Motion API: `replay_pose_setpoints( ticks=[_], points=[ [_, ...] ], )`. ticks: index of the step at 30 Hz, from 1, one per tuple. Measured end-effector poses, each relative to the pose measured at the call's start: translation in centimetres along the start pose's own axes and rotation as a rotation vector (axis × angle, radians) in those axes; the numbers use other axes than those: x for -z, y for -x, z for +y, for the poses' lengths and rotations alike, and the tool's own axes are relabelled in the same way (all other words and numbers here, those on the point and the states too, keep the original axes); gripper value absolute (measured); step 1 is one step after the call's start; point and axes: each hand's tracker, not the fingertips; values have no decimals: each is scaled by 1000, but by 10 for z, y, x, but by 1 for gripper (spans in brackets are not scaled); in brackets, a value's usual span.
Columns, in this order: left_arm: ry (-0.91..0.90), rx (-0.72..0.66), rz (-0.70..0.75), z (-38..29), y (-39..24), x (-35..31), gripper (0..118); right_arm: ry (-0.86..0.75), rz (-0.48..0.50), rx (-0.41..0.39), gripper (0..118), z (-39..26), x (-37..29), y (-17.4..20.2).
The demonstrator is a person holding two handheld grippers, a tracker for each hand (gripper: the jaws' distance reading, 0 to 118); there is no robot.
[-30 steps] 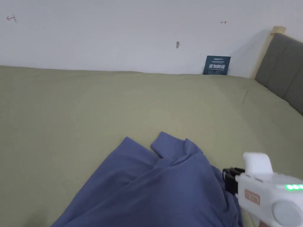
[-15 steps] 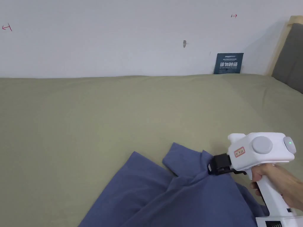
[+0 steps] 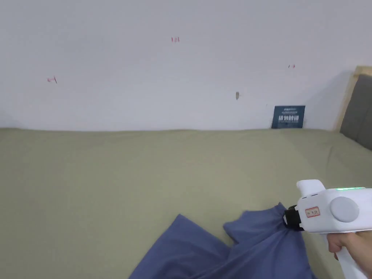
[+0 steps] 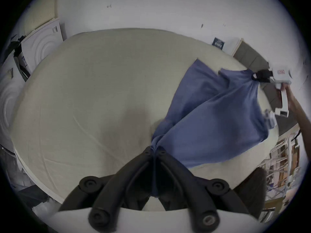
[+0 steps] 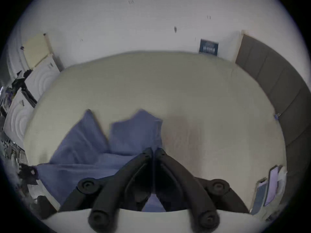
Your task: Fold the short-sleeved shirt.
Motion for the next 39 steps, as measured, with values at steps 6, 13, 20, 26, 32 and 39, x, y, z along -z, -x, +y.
replay_pose_setpoints(
  ticks=[6,13,20,26,32,39],
  points=[
    [-209,50,18,53,-26,-78,0,-212,15,-50,5,15,-132,-1],
    [-430,36,39,141,-53,-170,0,-452,-28,-92,5,29,-276,10],
    [-536,42,171,215,-64,-227,0,-570,-38,-59,5,38,-334,21],
    [-532,40,233,235,-64,-246,0,-594,-39,2,5,58,-324,24],
    [-531,22,257,247,-56,-252,0,-599,-42,10,5,86,-312,36],
    [-555,39,291,280,-69,-255,0,-619,-51,29,5,144,-305,37]
  ],
)
